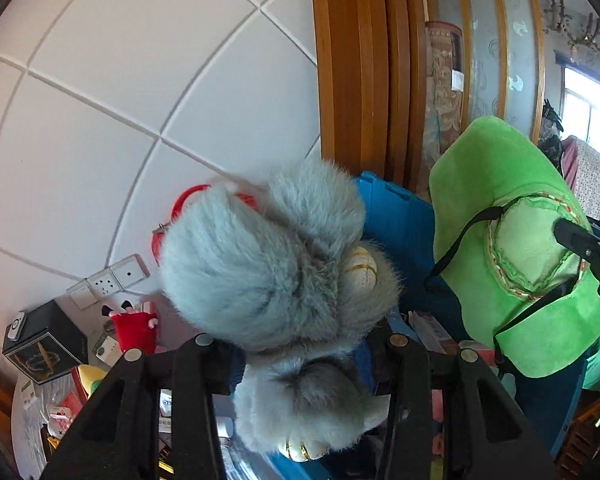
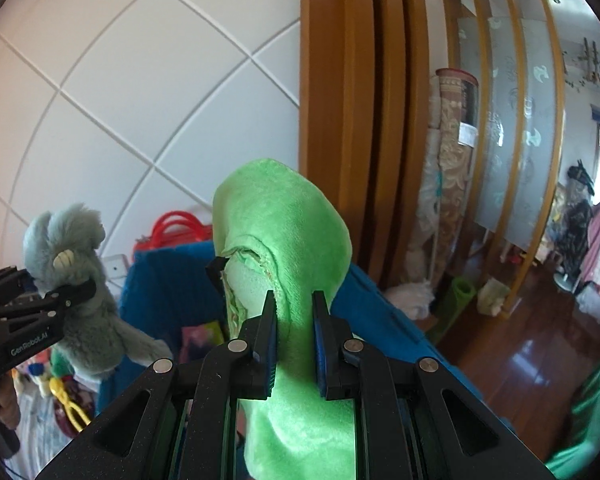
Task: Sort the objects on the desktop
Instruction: 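Lift the grey plush with the left tool while the right tool carries the green hat to the bin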
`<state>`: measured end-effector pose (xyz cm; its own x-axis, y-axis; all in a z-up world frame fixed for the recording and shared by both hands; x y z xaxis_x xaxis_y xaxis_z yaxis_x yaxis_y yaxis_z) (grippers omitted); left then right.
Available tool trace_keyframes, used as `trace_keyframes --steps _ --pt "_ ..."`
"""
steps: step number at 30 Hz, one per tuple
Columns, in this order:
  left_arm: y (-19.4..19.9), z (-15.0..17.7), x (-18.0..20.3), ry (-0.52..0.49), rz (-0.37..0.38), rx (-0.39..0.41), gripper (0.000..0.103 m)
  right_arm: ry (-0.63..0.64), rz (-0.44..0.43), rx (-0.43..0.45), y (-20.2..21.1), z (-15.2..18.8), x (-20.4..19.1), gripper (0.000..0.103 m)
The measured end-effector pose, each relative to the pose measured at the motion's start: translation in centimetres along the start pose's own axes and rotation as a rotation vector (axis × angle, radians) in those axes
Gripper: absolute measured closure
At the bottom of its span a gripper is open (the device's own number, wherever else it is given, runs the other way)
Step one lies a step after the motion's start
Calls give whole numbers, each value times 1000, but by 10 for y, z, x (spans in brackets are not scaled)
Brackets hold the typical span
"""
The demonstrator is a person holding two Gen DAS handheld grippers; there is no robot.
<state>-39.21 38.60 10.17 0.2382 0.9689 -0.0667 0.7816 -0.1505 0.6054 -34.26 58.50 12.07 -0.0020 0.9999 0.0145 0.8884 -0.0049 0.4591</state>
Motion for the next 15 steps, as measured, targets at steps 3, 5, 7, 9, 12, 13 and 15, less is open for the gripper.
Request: trace_keyframes --steps 3,5,7,9,12,13,15 --pt "-22 2 16 0 -21 -65 54 1 33 -21 -16 5 17 88" --pt "-27 9 31 -16 -15 -80 45 -3 44 -26 -25 7 24 88" --pt "-29 10 38 -40 -32 -77 30 -8 49 -34 -33 10 29 88" --pt "-32 14 35 -51 -41 -83 28 -6 51 -54 -45 11 32 88" --pt "-38 18 32 -51 -29 -120 28 0 50 -96 -63 17 32 85" --pt "-38 21 31 -52 -31 -132 28 2 53 -109 -68 18 30 84" --pt "-43 21 36 -54 -32 -143 28 6 65 -128 -76 21 27 76"
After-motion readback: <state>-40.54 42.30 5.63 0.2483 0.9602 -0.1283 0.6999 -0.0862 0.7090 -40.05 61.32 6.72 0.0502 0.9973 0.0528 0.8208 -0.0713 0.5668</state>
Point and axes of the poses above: each gripper's, at about its wrist camera, not at the fingertips, and y roughly against the way its jaws point, x to its right, z to its underside, the point moved 5 cm from there along -y, roughly the way its jaws point, and after that the axes turned 1 degree about -y, right-handed, at the moved point
